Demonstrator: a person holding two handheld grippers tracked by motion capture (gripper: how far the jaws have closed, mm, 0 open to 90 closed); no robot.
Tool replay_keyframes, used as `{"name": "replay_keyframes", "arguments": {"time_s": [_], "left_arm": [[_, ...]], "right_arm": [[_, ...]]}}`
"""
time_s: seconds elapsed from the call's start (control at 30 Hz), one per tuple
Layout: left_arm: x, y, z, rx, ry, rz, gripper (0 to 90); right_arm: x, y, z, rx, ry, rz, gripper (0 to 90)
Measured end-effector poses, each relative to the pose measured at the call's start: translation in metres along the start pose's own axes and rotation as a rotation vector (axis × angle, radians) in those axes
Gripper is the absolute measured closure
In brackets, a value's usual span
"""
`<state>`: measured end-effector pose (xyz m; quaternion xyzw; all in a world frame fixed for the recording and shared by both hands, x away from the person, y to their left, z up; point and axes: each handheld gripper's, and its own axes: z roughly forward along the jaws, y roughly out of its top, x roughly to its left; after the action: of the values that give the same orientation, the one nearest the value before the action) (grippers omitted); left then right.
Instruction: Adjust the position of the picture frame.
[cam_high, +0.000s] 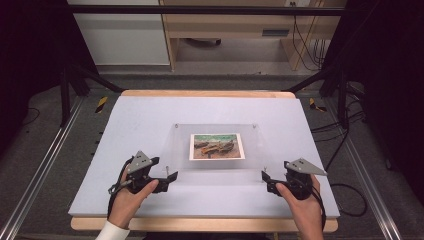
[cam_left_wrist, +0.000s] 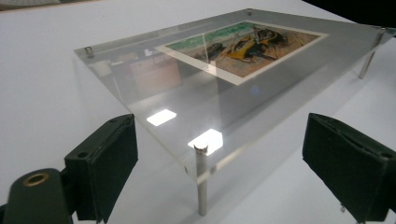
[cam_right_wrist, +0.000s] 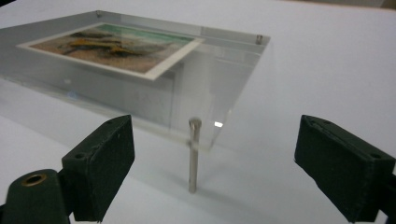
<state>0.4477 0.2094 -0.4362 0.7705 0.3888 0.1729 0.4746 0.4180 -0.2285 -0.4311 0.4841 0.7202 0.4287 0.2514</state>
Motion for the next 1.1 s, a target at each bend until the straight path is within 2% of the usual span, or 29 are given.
{"name": "replay_keyframes", "arguments": {"time_s": [0.07,0.13,0.2,0.23,0.3,0.4,0.43,0.5,0.57,0.67,0.73,0.93,1.1], "left_arm": [[0.003,0.009,0.003,0.002,0.003,-0.013,10.1],[0.005,0.019,0.009,0.041,0.011,0.012,10.6],[0.008,0.026,0.015,0.063,0.052,0.037,11.7],[0.010,0.028,0.017,0.066,0.062,0.037,12.0],[0.014,0.027,0.020,0.062,0.046,-0.002,11.9],[0.017,0.019,0.020,0.060,0.046,-0.041,11.6],[0.017,0.016,0.020,0.061,0.038,-0.056,10.8],[0.019,0.009,0.017,0.043,0.017,-0.112,10.8],[0.019,0.004,0.016,0.040,0.004,-0.152,10.8],[0.020,0.000,0.018,0.056,0.023,-0.150,11.8],[0.020,-0.001,0.020,0.053,0.015,-0.167,12.2],[0.018,-0.002,0.025,0.048,-0.019,-0.192,12.7],[0.020,-0.004,0.026,0.046,-0.043,-0.230,12.7]], "right_arm": [[0.000,0.013,0.005,0.013,0.006,-0.019,15.1],[-0.002,0.026,0.013,0.034,0.015,-0.039,16.8],[-0.005,0.036,0.022,0.043,0.019,-0.047,19.4],[-0.007,0.041,0.027,0.047,0.023,-0.045,19.6],[-0.009,0.044,0.036,0.052,0.030,-0.044,21.0],[-0.008,0.039,0.043,0.059,0.045,-0.038,21.5],[-0.007,0.035,0.046,0.069,0.067,-0.040,21.7],[-0.007,0.032,0.047,0.074,0.073,-0.029,22.0],[-0.007,0.030,0.048,0.076,0.107,-0.008,22.4],[-0.010,0.029,0.049,0.079,0.105,0.011,22.9],[-0.012,0.027,0.048,0.079,0.117,0.048,23.4],[-0.015,0.023,0.054,0.086,0.138,0.089,23.4],[-0.014,0.019,0.058,0.103,0.154,0.094,21.9]]}}
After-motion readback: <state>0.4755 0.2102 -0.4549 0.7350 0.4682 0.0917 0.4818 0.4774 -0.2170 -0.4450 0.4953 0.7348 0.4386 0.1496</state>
